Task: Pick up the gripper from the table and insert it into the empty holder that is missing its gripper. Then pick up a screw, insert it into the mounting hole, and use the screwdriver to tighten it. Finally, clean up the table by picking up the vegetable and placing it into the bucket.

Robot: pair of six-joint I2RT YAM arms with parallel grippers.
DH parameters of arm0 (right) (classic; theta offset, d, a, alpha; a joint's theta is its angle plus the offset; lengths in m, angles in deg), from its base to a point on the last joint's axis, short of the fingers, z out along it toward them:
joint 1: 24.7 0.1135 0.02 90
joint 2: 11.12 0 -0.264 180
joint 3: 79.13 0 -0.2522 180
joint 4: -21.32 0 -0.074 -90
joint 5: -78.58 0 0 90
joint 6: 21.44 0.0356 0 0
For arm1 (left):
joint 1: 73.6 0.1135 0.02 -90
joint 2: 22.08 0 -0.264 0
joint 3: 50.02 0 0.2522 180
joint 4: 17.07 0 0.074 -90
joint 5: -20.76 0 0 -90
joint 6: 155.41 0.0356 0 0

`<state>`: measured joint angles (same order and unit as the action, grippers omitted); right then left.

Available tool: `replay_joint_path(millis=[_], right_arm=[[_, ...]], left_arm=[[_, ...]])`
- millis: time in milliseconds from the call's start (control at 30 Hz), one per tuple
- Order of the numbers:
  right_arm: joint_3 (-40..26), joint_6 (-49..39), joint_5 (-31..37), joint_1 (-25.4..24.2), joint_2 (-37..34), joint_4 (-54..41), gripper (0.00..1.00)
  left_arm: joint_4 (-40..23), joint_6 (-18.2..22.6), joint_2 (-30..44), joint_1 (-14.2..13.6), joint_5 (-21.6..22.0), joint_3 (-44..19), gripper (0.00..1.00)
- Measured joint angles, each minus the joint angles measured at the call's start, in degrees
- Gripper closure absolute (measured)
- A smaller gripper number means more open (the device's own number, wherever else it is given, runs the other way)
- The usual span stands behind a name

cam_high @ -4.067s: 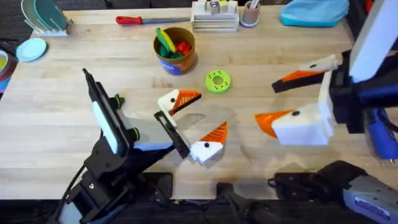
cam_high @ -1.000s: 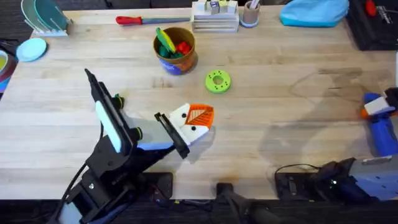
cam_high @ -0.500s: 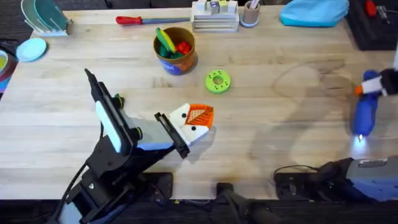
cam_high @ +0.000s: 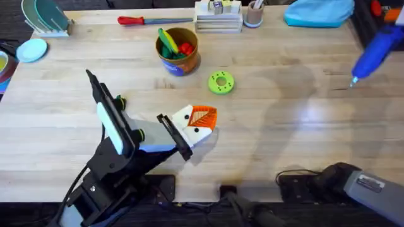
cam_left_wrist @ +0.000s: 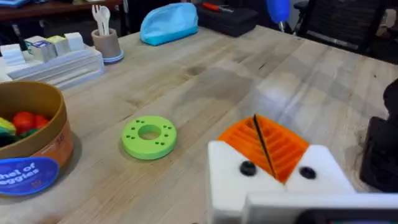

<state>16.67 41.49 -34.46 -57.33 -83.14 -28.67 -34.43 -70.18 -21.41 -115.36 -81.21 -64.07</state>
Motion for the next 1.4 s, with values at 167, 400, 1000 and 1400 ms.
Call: replay_joint_path(millis=[167,400,1000,1400], right_arm=[[0.0,3.0,-8.6,5.1,7.2,3.2,0.981],[0.7,7.2,-19.4,11.0,16.1,10.6,0.981],[24.7,33.3,-24.6,44.3,19.9,62.5,0.981],[25.0,35.7,-23.3,64.7,11.4,73.3,0.981]], left_arm=[[0.0,0.0,0.0,0.0,0.2,0.0,0.996],[0.0,0.0,0.0,0.0,0.2,0.0,0.996],[0.0,0.0,0.0,0.0,0.2,0.0,0.996],[0.0,0.0,0.0,0.0,0.2,0.0,0.996]])
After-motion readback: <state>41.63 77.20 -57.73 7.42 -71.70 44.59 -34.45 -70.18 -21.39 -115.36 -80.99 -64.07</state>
